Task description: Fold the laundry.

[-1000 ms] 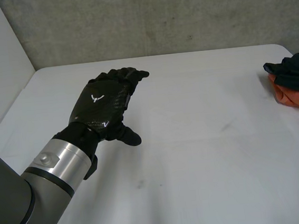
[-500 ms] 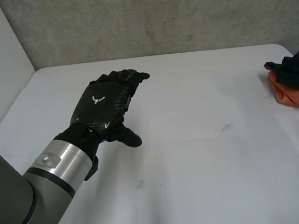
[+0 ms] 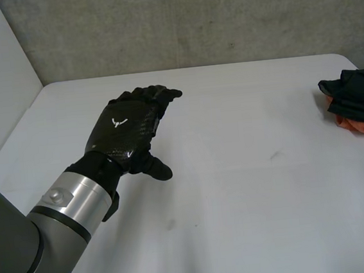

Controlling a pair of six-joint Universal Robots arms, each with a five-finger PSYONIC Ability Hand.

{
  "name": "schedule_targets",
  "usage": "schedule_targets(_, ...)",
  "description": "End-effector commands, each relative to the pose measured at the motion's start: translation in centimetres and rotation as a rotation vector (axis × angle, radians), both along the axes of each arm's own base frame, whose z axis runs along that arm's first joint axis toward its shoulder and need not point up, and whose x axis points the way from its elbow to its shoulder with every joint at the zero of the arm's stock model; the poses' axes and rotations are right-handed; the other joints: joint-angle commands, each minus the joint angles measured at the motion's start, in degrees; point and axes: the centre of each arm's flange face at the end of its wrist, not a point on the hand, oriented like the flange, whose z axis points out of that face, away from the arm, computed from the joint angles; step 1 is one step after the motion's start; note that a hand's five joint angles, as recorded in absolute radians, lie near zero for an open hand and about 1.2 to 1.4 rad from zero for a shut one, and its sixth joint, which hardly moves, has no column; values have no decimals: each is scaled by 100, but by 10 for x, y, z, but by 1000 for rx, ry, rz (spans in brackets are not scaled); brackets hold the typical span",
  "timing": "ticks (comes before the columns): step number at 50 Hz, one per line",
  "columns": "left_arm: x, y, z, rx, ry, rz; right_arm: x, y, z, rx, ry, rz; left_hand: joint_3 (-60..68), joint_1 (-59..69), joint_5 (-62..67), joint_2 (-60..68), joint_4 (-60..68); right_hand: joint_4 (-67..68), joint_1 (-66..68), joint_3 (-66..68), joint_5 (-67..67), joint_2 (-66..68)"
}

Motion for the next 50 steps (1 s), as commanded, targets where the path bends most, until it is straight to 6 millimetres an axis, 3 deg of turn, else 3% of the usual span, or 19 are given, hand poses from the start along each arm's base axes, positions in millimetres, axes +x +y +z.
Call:
schedule_targets(1,1,-1,2,-5,4,6,-33,8,24,-47,62,-307,-192,-67,-246,-161,-145,-331,-174,-242,-366,-255)
schedule_targets(2,1,-1,3,-9,6,6,-34,9,39,-85,77,-340,-192,-67,-246,-161,-145,-331,-174,-242,-366,-255)
schedule_targets(5,2,-1,6,-17,8,9,-27,9,53,-127,81,-333,-175,-50,-230,-144,-129,-331,-174,-242,-366,-255)
schedule_targets(9,6,-3,15,-43,25,24,21,8,76,-197,-5,-235,-175,-50,-230,-144,-129,-331,-174,-242,-366,-255)
schedule_targets(13,15,-11,29,-80,51,90,87,29,107,-259,-142,-104,-175,-50,-230,-144,-129,-331,-174,-242,-366,-255)
schedule_targets(15,20,-16,39,-107,70,133,114,41,112,-259,-174,-47,-192,-67,-246,-161,-145,-331,-174,-242,-366,-255)
schedule_targets(20,31,-26,56,-149,100,209,214,94,109,-214,-246,194,-192,-67,-246,-161,-145,-331,-174,-242,-366,-255)
schedule_targets(24,38,-35,64,-161,111,261,259,125,93,-156,-260,314,-192,-67,-246,-161,-145,-331,-174,-242,-366,-255)
schedule_targets(25,41,-38,64,-156,107,275,281,142,85,-126,-269,376,-192,-67,-246,-161,-145,-331,-174,-242,-366,-255)
schedule_targets(27,45,-40,64,-144,97,290,306,165,73,-81,-279,454,-192,-67,-246,-161,-145,-331,-174,-242,-366,-255)
schedule_targets(32,54,-47,61,-105,70,332,335,199,48,-11,-282,474,-192,-67,-246,-161,-145,-331,-174,-242,-366,-255)
schedule_targets(36,63,-54,56,-67,61,368,347,212,44,-32,-282,460,-192,-67,-246,-161,-145,-331,-174,-242,-366,-255)
schedule_targets(50,63,-46,37,-11,55,347,356,216,37,-85,-330,470,-192,-67,-246,-161,-145,-331,-174,-242,-366,-255)
